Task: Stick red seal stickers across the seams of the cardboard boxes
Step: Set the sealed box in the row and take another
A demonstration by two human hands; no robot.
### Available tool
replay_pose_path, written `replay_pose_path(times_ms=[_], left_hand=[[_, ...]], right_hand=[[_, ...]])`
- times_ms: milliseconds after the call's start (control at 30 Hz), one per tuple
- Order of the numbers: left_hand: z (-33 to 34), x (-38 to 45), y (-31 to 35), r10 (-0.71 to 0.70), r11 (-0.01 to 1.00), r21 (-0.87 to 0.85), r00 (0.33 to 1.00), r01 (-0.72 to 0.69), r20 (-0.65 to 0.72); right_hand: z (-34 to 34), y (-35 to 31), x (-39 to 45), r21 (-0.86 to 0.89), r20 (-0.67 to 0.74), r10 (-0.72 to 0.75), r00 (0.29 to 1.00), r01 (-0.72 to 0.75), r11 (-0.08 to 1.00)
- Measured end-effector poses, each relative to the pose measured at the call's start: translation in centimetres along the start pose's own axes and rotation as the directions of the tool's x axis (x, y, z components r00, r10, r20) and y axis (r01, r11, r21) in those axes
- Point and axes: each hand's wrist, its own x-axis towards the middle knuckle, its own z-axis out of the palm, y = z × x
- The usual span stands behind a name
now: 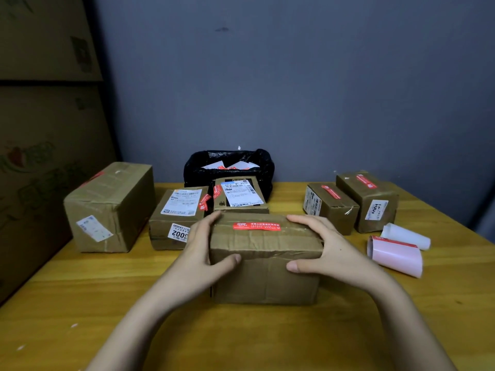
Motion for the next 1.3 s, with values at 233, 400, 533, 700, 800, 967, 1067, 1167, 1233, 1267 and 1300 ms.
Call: replay_pose_path(times_ms=[233, 400, 533, 700, 800, 967, 1067, 1167, 1233, 1267, 1300], left_hand=[[-0.8, 0.4, 2.6, -0.013, 0.959, -0.282, 0.999, 0.005, -0.029], [-1.3, 3.1, 3.8, -0.193, 0.893, -0.404, 0.980, 0.197, 0.052], [-1.3, 4.4, 5.6, -0.270, 0.865, -0.412, 0.958, 0.287, 0.099], [-1.6, 7.9, 4.3, -0.176, 0.884, -0.414, 0.976, 0.215, 0.131], [-0.5, 8.0, 7.7, -0.172, 0.872, -0.442, 0.977, 0.210, 0.125], [0.2, 8.8, 9.4, -0.089, 0.922, -0.374, 0.994, 0.105, 0.061], [0.5, 9.4, 9.4, -0.048, 0.941, -0.334, 0.999, 0.051, 0.018], [1.0, 10.1, 9.4, 0.003, 0.945, -0.326, 1.000, 0.001, 0.011], [1.9, 10.3, 9.1, 0.062, 0.966, -0.256, 0.996, -0.042, 0.069], [2.4, 10.4, 8.8, 0.089, 0.979, -0.191, 0.991, -0.069, 0.100], [3.0, 10.4, 8.6, 0.101, 0.989, -0.124, 0.987, -0.086, 0.122]], right_hand=[[-1.9, -1.4, -0.6, 0.441, -0.078, 0.116, 0.990, -0.070, 0.895], [-2.1, -1.4, -0.4, 0.586, -0.053, 0.306, 0.950, -0.219, 0.780], [-2.3, -0.7, -0.6, 0.698, -0.040, 0.428, 0.903, -0.281, 0.659], [-3.6, 0.2, -1.3, 0.809, -0.123, 0.460, 0.880, -0.179, 0.559], [-4.3, 0.3, -1.8, 0.845, -0.184, 0.445, 0.876, -0.090, 0.527], [-5.2, 0.5, -1.3, 0.879, -0.277, 0.463, 0.842, 0.027, 0.475], [-5.3, 0.4, -0.3, 0.857, -0.338, 0.476, 0.812, 0.056, 0.512], [-5.0, 0.2, 1.0, 0.887, -0.319, 0.497, 0.807, 0.069, 0.457], [-4.6, 0.0, 2.0, 0.926, -0.238, 0.517, 0.822, 0.032, 0.375], [-4.2, -0.1, 2.5, 0.942, -0.195, 0.533, 0.823, 0.005, 0.337], [-3.8, -0.1, 3.0, 0.953, -0.155, 0.547, 0.823, -0.021, 0.302]])
